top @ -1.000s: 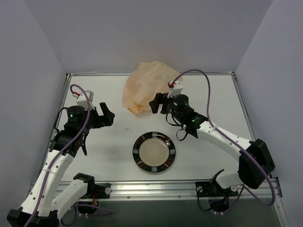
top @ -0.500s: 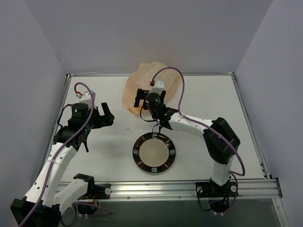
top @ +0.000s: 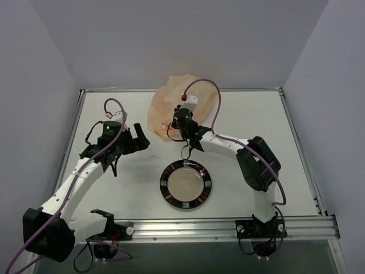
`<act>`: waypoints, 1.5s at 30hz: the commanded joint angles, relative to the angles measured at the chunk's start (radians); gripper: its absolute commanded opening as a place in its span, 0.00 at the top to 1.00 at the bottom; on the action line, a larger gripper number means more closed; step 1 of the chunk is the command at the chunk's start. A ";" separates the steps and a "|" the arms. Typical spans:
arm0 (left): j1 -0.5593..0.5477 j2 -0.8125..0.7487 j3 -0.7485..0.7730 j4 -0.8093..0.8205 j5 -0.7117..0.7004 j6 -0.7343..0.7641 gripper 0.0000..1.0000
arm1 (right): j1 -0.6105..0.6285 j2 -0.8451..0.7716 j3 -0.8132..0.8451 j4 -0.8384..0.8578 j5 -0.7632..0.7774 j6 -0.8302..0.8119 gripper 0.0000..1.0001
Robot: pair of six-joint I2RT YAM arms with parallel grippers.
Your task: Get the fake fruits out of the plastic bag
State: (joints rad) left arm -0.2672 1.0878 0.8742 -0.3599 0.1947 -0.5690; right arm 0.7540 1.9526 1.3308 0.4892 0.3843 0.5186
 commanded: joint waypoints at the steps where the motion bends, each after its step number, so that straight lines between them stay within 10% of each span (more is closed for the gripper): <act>1: -0.121 0.059 0.039 0.110 -0.131 -0.042 0.00 | -0.059 -0.122 -0.069 0.034 0.012 -0.025 1.00; 10: -0.317 0.360 0.150 0.326 -0.370 0.076 0.26 | -0.222 -0.239 -0.232 0.035 -0.294 -0.008 1.00; 20: -0.388 0.659 0.354 0.466 -0.284 0.405 0.23 | -0.303 -0.262 -0.278 0.051 -0.439 -0.002 1.00; 33: -0.394 0.886 0.494 0.438 -0.222 0.462 0.39 | -0.369 -0.302 -0.324 0.077 -0.469 0.031 1.00; 37: -0.394 0.931 0.519 0.427 -0.244 0.459 0.57 | -0.380 -0.308 -0.328 0.077 -0.472 0.034 1.00; 40: -0.394 0.934 0.532 0.424 -0.277 0.465 0.97 | -0.387 -0.316 -0.332 0.078 -0.472 0.032 1.00; 45: -0.386 0.773 0.418 0.541 -0.307 0.391 0.98 | -0.403 -0.322 -0.335 0.069 -0.473 0.020 1.00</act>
State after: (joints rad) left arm -0.6655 2.0106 1.3178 0.0822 -0.0696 -0.1291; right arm 0.3664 1.6844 1.0023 0.5255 -0.0826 0.5488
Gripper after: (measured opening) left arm 0.029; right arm 0.002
